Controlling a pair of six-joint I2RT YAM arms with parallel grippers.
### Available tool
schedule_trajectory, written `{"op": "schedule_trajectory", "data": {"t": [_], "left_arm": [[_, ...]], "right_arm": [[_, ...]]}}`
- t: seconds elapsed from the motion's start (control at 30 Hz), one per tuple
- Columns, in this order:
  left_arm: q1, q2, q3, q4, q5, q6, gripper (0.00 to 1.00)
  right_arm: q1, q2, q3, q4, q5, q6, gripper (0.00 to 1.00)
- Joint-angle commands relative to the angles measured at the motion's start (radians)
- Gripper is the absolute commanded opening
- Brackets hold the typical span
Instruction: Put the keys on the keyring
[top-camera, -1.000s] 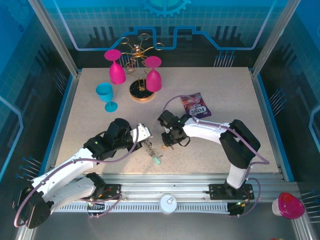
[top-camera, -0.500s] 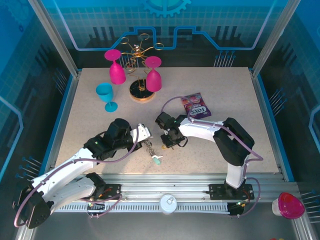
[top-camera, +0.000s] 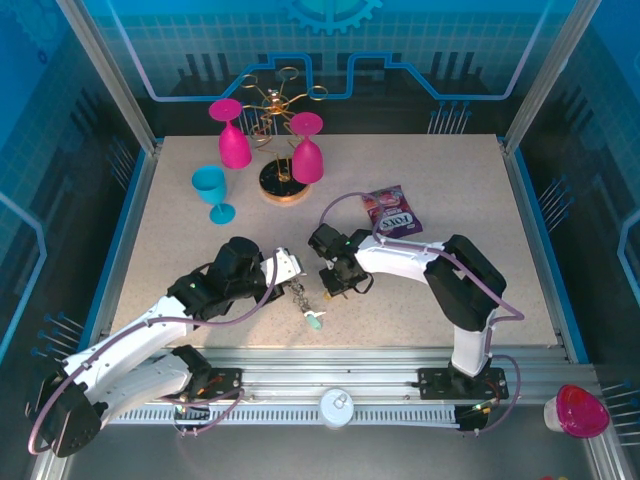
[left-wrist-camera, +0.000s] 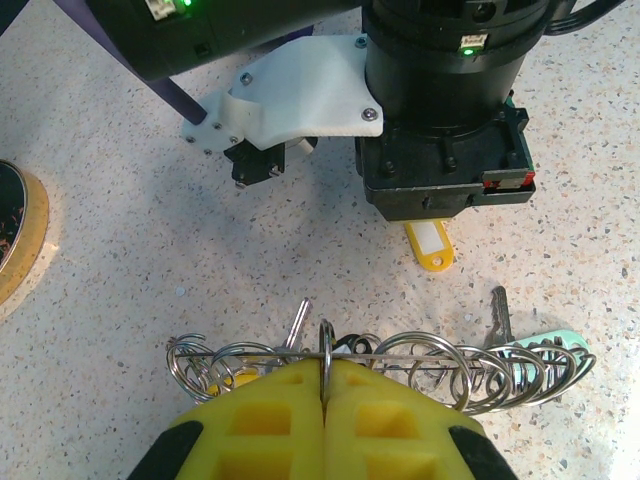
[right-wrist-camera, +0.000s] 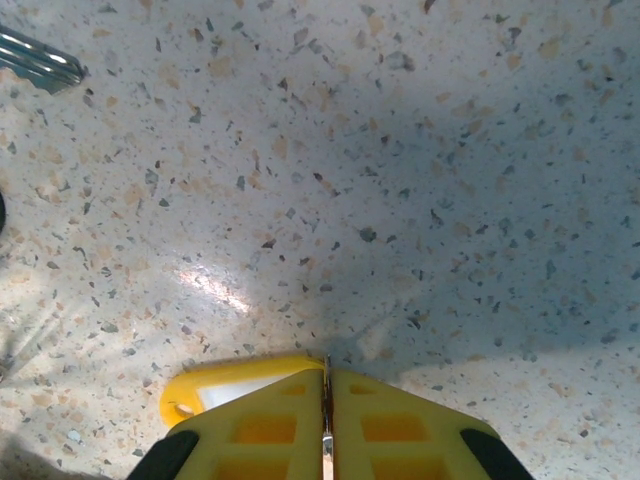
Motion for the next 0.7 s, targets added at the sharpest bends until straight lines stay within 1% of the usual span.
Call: {"op": "schedule_trajectory", "data": {"t": [0.0,0.13,0.2,0.27,0.37,0.47,0.57,0.63,0.67], "left_arm": [[-0.003,-0.008,-0.016,0.040,0.030,0.016,0.00],[-0.003,-0.008,-0.015,0.040,0.032,0.015,0.00],[-0.003,-0.009,-0.015,0.040,0.032,0.017,0.00],[-0.003,-0.011,-0.016,0.041,0.031,0.016,0.00],[-0.003,-0.013,-0.017,0.054,0.037,0.015,0.00],[-0.003,-0.005,-0.014,0.075,0.045,0.017,0.00],[-0.003,0.012,-0.013,0.110,0.057,0.033,0.00],[-0.004,0.029,-0.005,0.128,0.057,0.042,0.00],[-0.004,0.035,-0.004,0.141,0.058,0.046,0.00]], "right_arm": [[0.016,0.021,0.026,-0.033,0.006,0.002,0.11],[0.015,0.026,0.030,-0.040,0.008,0.002,0.10],[0.014,0.020,0.028,-0.038,0.015,-0.002,0.00],[0.013,-0.010,0.012,-0.023,0.022,-0.007,0.00],[0.002,-0.112,-0.049,0.048,0.003,-0.059,0.00],[-0.016,-0.248,-0.143,0.166,-0.056,-0.191,0.00],[-0.052,-0.363,-0.221,0.278,-0.181,-0.348,0.00],[-0.074,-0.418,-0.243,0.315,-0.247,-0.450,0.00],[-0.088,-0.442,-0.253,0.331,-0.301,-0.503,0.00]]}}
